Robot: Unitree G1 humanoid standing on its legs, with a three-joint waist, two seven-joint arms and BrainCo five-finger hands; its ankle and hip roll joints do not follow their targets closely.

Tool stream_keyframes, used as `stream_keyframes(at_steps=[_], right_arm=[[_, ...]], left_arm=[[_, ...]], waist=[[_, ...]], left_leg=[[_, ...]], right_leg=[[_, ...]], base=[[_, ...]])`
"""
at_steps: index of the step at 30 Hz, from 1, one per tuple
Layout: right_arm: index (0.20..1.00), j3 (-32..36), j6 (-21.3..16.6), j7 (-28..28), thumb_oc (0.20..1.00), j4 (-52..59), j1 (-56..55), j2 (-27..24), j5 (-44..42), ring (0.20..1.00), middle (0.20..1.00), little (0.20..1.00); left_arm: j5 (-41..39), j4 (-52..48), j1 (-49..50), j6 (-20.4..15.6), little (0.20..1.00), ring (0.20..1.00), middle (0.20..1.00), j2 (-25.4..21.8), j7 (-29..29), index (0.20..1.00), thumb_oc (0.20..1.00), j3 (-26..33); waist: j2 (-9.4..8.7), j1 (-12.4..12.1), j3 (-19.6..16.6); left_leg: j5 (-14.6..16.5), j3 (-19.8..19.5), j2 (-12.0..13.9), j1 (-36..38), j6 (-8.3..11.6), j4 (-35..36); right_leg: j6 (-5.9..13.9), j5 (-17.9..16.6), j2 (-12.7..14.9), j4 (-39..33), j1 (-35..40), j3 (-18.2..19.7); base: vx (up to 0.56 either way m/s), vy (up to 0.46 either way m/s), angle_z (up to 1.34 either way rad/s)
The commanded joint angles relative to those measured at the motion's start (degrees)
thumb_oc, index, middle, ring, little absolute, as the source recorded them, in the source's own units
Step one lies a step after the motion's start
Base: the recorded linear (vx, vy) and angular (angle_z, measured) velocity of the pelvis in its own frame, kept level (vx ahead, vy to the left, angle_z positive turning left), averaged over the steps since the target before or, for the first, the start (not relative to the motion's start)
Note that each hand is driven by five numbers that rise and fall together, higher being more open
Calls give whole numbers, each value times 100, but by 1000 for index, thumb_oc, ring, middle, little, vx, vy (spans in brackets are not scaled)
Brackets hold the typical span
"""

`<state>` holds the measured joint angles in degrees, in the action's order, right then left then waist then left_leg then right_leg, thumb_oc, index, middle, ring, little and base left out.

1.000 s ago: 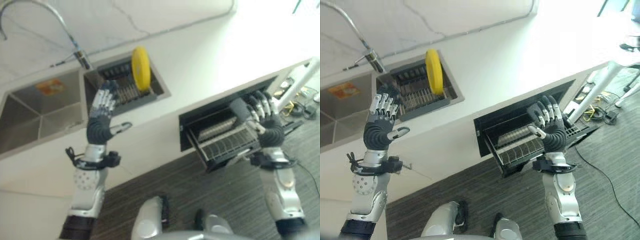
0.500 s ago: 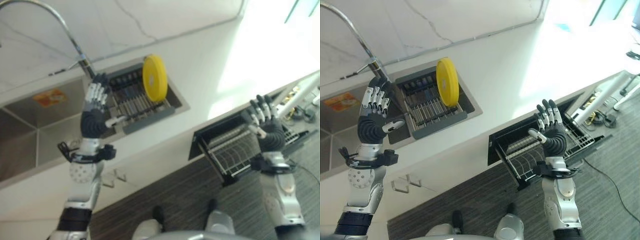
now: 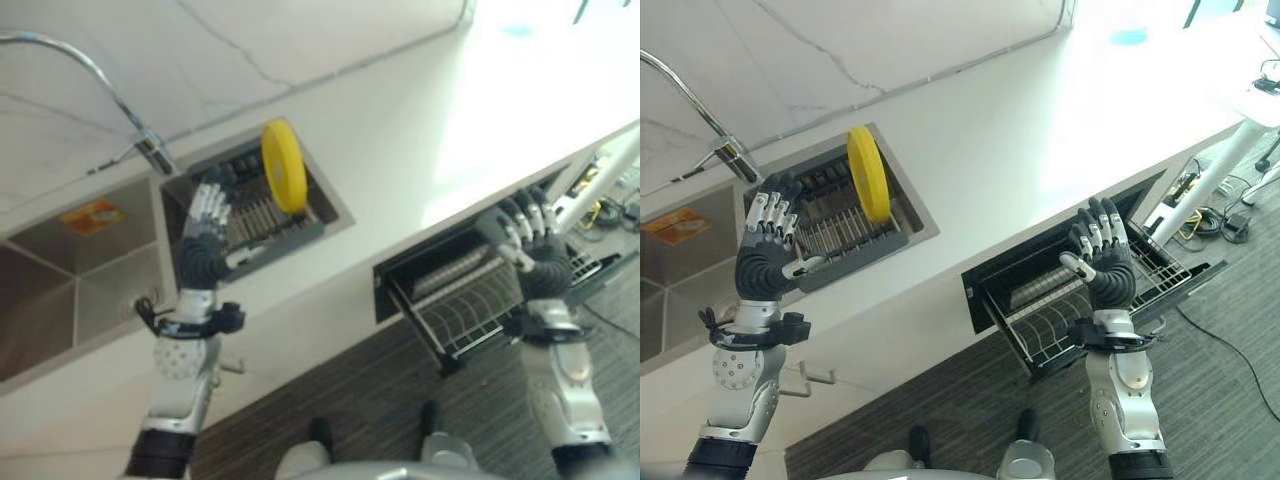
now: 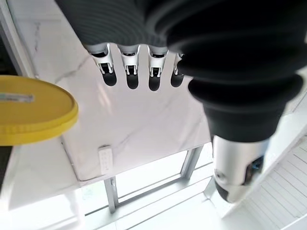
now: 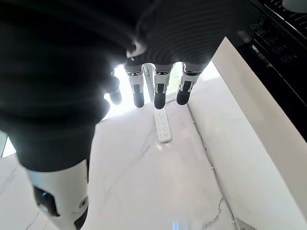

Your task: Place the dishes in the dishwasher.

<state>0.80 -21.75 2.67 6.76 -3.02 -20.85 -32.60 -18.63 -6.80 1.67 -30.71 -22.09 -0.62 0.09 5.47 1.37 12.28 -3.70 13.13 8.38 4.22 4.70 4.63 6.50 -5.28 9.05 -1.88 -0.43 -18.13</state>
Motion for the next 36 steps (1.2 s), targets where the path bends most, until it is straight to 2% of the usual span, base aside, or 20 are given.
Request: stream_keyframes(at_steps=[1, 8, 10, 12, 15, 16, 17, 18, 20, 22, 24, 25, 27, 29, 30, 32, 33, 34, 35, 36], right_arm=[[1000, 83, -256, 66, 1000, 458, 189, 41, 49, 1000, 1000, 1000], [1000, -95, 77, 822, 1000, 473, 371, -111, 130, 1000, 1000, 1000], [1000, -223, 79, 885, 1000, 523, 568, -242, 156, 1000, 1000, 1000], [1000, -343, 184, 774, 1000, 437, 834, -290, -203, 1000, 1000, 1000], [1000, -442, 27, 407, 1000, 257, 1213, -286, -102, 1000, 1000, 1000], [1000, -445, -23, 286, 1000, 152, 1385, -302, -111, 1000, 1000, 1000], [1000, -438, -22, 272, 1000, 137, 1413, -310, -108, 1000, 1000, 1000], [1000, -429, -38, 97, 1000, -99, 1727, -333, -131, 1000, 1000, 1000], [1000, -431, -67, 13, 1000, -178, 1790, -337, -117, 1000, 1000, 1000], [1000, -411, -89, -39, 1000, -456, 1981, -342, -198, 1000, 1000, 1000], [1000, -389, -81, 38, 1000, -677, 2097, -331, -320, 1000, 1000, 1000], [1000, -383, -42, 72, 1000, -778, 2168, -337, -337, 1000, 1000, 1000], [1000, -362, 127, 133, 1000, -1042, 2498, -459, -446, 1000, 1000, 1000], [1000, -325, 391, 263, 1000, -1175, 2832, -706, -902, 1000, 1000, 1000], [1000, -315, 444, 278, 1000, -1181, 2884, -743, -1022, 1000, 1000, 1000], [1000, -253, 528, 381, 1000, -1273, 3039, -884, -1262, 1000, 1000, 1000], [1000, -272, 526, 397, 1000, -1322, 3111, -913, -1313, 1000, 1000, 1000], [1000, -276, 592, 377, 1000, -1307, 3203, -994, -1420, 1000, 1000, 1000], [1000, -278, 631, 348, 1000, -1286, 3238, -1022, -1439, 1000, 1000, 1000], [1000, -298, 698, 297, 1000, -1271, 3319, -1054, -1427, 1000, 1000, 1000]], left_arm=[[-109, -330, -149, 13, 1000, 1000, 1000, -258, 41, 1000, 1000, 222], [-479, -273, -152, 156, 1000, 1000, 1000, -171, -53, 1000, 1000, 198], [-685, -279, -166, 206, 1000, 1000, 1000, -176, -467, 1000, 1000, 83], [-1017, -265, -197, 382, 1000, 1000, 1000, -144, -1003, 1000, 1000, -57], [-1663, -345, -282, 1081, 1000, 1000, 1000, -129, -2301, 1000, 1000, -407], [-1817, -372, -340, 1464, 1000, 1000, 1000, -113, -2954, 1000, 1000, -641], [-1837, -367, -350, 1504, 1000, 1000, 1000, -118, -3012, 1000, 1000, -681], [-2590, -364, -429, 2219, 1000, 1000, 1000, -23, -3988, 1000, 1000, -1104], [-2938, -375, -447, 2511, 1000, 1000, 1000, 35, -4381, 1000, 1000, -1241], [-3662, -364, -463, 3383, 1000, 1000, 1000, 268, -5127, 1000, 1000, -1587], [-3915, -307, -434, 4264, 1000, 1000, 1000, 456, -5515, 1000, 1000, -1884], [-3813, -215, -428, 4610, 1000, 1000, 1000, 530, -5631, 1000, 1000, -2016], [-3083, 309, -389, 4823, 1000, 1000, 1000, 620, -5796, 1000, 1000, -2555], [-2294, 1369, -350, 4484, 1000, 1000, 1000, 538, -5659, 1000, 1000, -2855], [-2177, 1544, -320, 4397, 1000, 1000, 1000, 514, -5626, 1000, 1000, -2881], [-1574, 2396, -253, 3969, 1000, 1000, 1000, 453, -5270, 1000, 1000, -3029], [-1445, 2713, -232, 3791, 1000, 1000, 1000, 471, -4882, 1000, 1000, -3042], [-827, 3392, -298, 3039, 1000, 1000, 1000, 445, -3612, 1000, 1000, -3033], [-648, 3633, -335, 2881, 1000, 1000, 1000, 391, -3346, 1000, 1000, -3054], [-501, 3927, -372, 2890, 1000, 1000, 1000, 355, -3151, 1000, 1000, -3043]], waist=[[-300, 14, -71], [-323, -133, -155], [-360, -232, -198], [-387, -334, -229], [-398, -474, -239], [-388, -518, -237], [-387, -521, -234], [-379, -561, -226], [-376, -562, -222], [-380, -557, -201], [-397, -538, -206], [-409, -524, -200], [-450, -450, -172], [-457, -365, -167], [-457, -357, -166], [-456, -332, -144], [-456, -329, -140], [-463, -339, -122], [-475, -348, -122], [-497, -366, -139]], left_leg=[[332, 95, -24, -140, -3, -328], [309, -4, -38, -34, 17, -204], [324, -73, -47, -30, 15, -207], [334, -127, -43, -9, 10, -209], [310, -181, -40, 21, 6, -155], [295, -198, -40, 28, 5, -122], [294, -201, -41, 30, 4, -119], [293, -214, -44, 43, -2, -89], [295, -207, -45, 62, -9, -79], [322, -201, -48, 106, -10, -69], [318, -197, -48, 88, -13, -60], [325, -186, -46, 101, -12, -57], [334, -112, -22, 118, -8, -44], [331, -18, 13, 113, 3, -51], [331, -15, 14, 106, 2, -55], [341, 22, 24, 116, 9, -78], [335, 31, 26, 112, 6, -83], [330, 19, 21, 104, 5, -94], [333, -2, 15, 97, 7, -103], [319, -32, 12, 53, 12, -125]], right_leg=[[118, 1102, 279, 771, 406, -85], [131, 1046, 274, 620, 577, -226], [117, 1048, 256, 584, 633, -268], [103, 1053, 237, 562, 697, -310], [99, 1060, 231, 547, 788, -411], [106, 1058, 232, 545, 814, -447], [107, 1058, 232, 546, 818, -451], [105, 1060, 232, 548, 857, -497], [102, 1061, 231, 546, 880, -512], [97, 1071, 231, 547, 929, -508], [98, 1034, 218, 510, 931, -508], [101, 1028, 213, 501, 942, -501], [97, 1012, 196, 477, 943, -461], [76, 1018, 173, 463, 923, -375], [76, 1020, 169, 459, 918, -361], [75, 1048, 159, 460, 936, -313], [72, 1052, 155, 459, 937, -302], [57, 1065, 137, 460, 942, -285], [51, 1071, 129, 461, 943, -273], [38, 1055, 118, 446, 920, -258]], base=[[0, 0, 0], [7, -23, 5], [24, -45, 20], [22, -38, 12], [0, -19, 24], [-18, 0, 24], [-45, -1, 26], [-33, -1, 23], [-26, -1, 9], [-27, -9, 7], [-27, -30, 12], [-16, -49, 12], [-28, -58, 4], [0, 0, 0], [16, 8, -7], [18, 9, -12], [32, 18, -14], [37, 15, -10], [45, 5, -7], [35, -6, -1]])
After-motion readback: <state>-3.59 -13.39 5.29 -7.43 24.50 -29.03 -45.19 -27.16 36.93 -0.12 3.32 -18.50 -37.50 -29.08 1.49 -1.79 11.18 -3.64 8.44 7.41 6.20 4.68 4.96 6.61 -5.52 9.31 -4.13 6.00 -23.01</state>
